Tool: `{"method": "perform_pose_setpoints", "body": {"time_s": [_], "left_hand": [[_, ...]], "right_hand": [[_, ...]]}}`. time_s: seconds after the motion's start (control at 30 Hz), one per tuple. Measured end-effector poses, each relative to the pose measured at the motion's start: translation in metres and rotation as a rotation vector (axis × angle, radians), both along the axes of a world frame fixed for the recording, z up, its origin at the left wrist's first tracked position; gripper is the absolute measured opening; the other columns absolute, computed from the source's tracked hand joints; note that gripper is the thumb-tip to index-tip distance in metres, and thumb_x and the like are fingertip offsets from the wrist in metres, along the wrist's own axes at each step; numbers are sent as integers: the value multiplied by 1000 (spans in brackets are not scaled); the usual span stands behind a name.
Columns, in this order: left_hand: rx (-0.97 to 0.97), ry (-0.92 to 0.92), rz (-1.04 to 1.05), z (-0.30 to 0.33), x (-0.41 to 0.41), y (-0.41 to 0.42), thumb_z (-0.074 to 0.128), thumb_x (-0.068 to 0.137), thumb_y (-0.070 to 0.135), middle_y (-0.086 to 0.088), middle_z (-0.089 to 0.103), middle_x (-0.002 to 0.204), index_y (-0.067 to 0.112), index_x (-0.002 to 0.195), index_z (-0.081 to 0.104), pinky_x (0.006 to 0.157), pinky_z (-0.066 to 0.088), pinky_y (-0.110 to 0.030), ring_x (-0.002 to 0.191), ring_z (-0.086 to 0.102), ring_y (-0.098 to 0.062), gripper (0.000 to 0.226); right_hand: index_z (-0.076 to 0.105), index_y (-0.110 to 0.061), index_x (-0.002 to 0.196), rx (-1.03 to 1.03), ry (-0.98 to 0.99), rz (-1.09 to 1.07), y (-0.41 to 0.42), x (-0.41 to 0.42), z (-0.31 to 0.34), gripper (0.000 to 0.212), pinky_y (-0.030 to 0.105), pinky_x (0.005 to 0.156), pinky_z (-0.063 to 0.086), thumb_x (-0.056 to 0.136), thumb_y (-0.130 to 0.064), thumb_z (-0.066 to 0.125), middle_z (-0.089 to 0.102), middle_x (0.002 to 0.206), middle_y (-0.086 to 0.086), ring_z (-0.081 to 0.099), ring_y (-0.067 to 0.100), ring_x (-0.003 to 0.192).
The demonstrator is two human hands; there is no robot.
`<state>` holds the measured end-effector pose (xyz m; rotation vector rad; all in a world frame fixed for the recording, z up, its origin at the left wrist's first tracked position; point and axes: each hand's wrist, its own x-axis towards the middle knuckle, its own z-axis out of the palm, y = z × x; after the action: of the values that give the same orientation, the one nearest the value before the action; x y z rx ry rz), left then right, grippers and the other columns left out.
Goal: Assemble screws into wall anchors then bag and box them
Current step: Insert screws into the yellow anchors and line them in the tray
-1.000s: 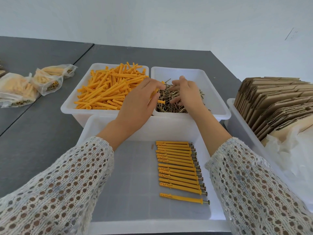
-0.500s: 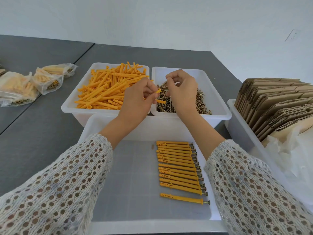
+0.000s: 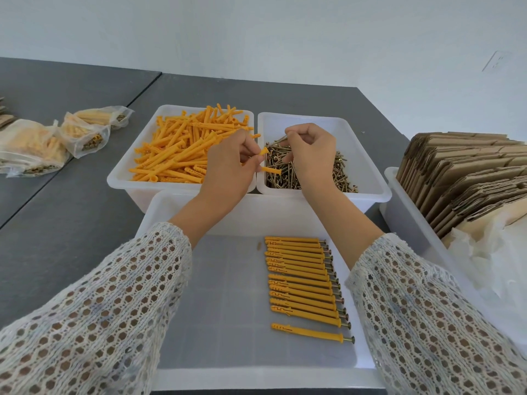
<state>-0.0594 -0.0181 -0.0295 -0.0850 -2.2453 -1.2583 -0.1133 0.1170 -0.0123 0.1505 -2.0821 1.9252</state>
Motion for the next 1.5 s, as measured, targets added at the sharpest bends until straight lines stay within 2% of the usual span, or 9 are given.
{"method": "perform_pose_setpoints", "body": {"time_s": [0.33, 0.47, 0.57, 0.67, 0.8, 1.0, 1.17, 1.33, 1.5], "left_hand": [[23, 2, 6, 3, 1, -2, 70, 89, 4, -5, 70, 82, 3, 92, 63, 67, 49, -9, 71, 67, -1, 7], [59, 25, 14, 8, 3, -2, 69, 90, 5, -6, 71, 83, 5, 92, 61, 70, 52, -14, 74, 69, -6, 8], [104, 57, -23, 13, 9, 6, 71, 89, 9, -3, 70, 86, 7, 93, 61, 70, 50, -15, 77, 67, -6, 11], [102, 100, -130, 18, 20, 24, 72, 89, 12, 6, 69, 84, 13, 92, 62, 66, 42, -9, 75, 63, 0, 10], [173, 22, -265, 17, 31, 45, 71, 90, 14, 8, 69, 84, 18, 93, 61, 69, 46, -19, 80, 64, -6, 11], [258, -282, -765, 26, 42, 52, 67, 91, 2, -1, 75, 83, 10, 91, 59, 70, 51, -21, 74, 67, -9, 12], [-64, -758, -1054, 20, 52, 56, 71, 90, 8, -8, 73, 88, 9, 94, 62, 76, 49, -22, 80, 65, -10, 10], [-725, -454, -921, -5, 80, 84, 70, 86, 20, 9, 65, 86, 21, 88, 61, 59, 40, -16, 66, 52, 0, 9], [-770, -436, -1076, -15, 101, 100, 69, 82, 16, 9, 60, 76, 19, 82, 56, 57, 41, -25, 65, 46, -7, 13]], "right_hand": [[71, -12, 88, 227, 130, 192, -7, 6, -3, 16, 25, 49, 50, 93, -7, 57, 73, 77, 4, 57, 14, 40], [65, -18, 118, 229, 248, 229, -5, 5, -5, 28, 23, 50, 48, 101, -15, 43, 72, 72, 3, 54, 12, 41], [51, -18, 139, 184, 275, 86, 0, 1, -7, 38, 1, 65, 41, 106, -24, 33, 67, 56, 1, 62, -1, 57], [48, -11, 137, -54, 195, -88, 9, -7, -1, 38, 0, 66, 39, 106, -22, 28, 65, 53, -5, 61, -8, 56], [52, -14, 112, -313, -88, -181, 26, -20, 5, 26, 30, 55, 39, 104, -22, 30, 65, 74, 18, 42, 14, 45], [55, -6, 103, -276, -366, -183, 48, -31, -3, 25, 16, 38, 31, 96, -8, 32, 57, 65, 7, 36, 11, 36], [60, -10, 90, -250, -546, -78, 45, -39, -4, 21, 16, 41, 37, 94, -7, 39, 57, 62, 3, 41, 10, 38], [60, -14, 84, -224, -587, -78, 47, -40, -5, 25, 16, 41, 40, 95, -7, 39, 58, 62, 2, 43, 10, 40], [59, -15, 83, -181, -583, -80, 44, -43, -6, 25, 15, 39, 38, 96, -7, 39, 57, 64, 2, 42, 10, 42]]}}
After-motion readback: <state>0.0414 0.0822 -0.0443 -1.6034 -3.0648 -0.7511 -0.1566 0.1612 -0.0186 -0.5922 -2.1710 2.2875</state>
